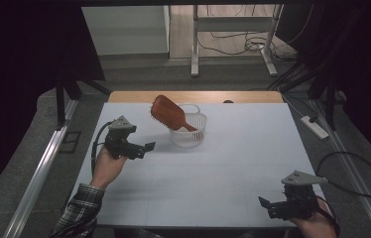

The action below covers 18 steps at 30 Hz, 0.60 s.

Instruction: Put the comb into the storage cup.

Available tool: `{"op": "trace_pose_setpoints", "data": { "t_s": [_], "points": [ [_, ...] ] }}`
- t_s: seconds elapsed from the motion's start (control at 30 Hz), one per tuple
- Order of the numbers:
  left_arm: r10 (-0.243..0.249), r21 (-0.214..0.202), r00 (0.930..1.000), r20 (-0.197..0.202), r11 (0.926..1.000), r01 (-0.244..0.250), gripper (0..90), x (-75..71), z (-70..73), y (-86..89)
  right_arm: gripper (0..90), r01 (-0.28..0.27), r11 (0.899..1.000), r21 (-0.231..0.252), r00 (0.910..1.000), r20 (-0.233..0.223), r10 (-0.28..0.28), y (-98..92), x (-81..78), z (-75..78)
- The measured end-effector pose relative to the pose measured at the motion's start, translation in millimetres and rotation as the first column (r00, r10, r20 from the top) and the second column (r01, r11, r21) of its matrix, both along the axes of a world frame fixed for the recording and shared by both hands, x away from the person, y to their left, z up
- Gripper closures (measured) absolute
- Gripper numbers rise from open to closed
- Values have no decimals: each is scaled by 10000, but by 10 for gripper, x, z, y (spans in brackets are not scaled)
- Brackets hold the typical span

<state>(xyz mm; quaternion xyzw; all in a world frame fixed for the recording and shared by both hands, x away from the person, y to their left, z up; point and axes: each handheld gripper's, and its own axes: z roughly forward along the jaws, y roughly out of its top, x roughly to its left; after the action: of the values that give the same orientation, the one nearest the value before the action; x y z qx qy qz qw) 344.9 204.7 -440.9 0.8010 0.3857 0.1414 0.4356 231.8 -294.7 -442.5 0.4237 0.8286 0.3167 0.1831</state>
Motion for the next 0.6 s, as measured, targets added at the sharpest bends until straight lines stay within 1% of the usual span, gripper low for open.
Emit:
{"op": "trace_pose_setpoints", "data": {
  "t_s": [0.33, 0.47, 0.6],
  "points": [
    [109, 33, 9999, 60, 9999, -109, 0, -134, -6, 56, 0, -18, 10000, -30, 9999, -164, 18, 5, 11, -8],
    [70, 109, 9999, 84, 9999, -71, 0, -175, -9, 58, 0, -36, 10000, -27, 9998, -171, 35, 4, 11, -8],
    [35, 83, 9999, 126, 10000, -36, 0, -213, -1, 63, 0, -56, 10000, -30, 9998, -192, 55, 4, 12, -9]
  ]
}}
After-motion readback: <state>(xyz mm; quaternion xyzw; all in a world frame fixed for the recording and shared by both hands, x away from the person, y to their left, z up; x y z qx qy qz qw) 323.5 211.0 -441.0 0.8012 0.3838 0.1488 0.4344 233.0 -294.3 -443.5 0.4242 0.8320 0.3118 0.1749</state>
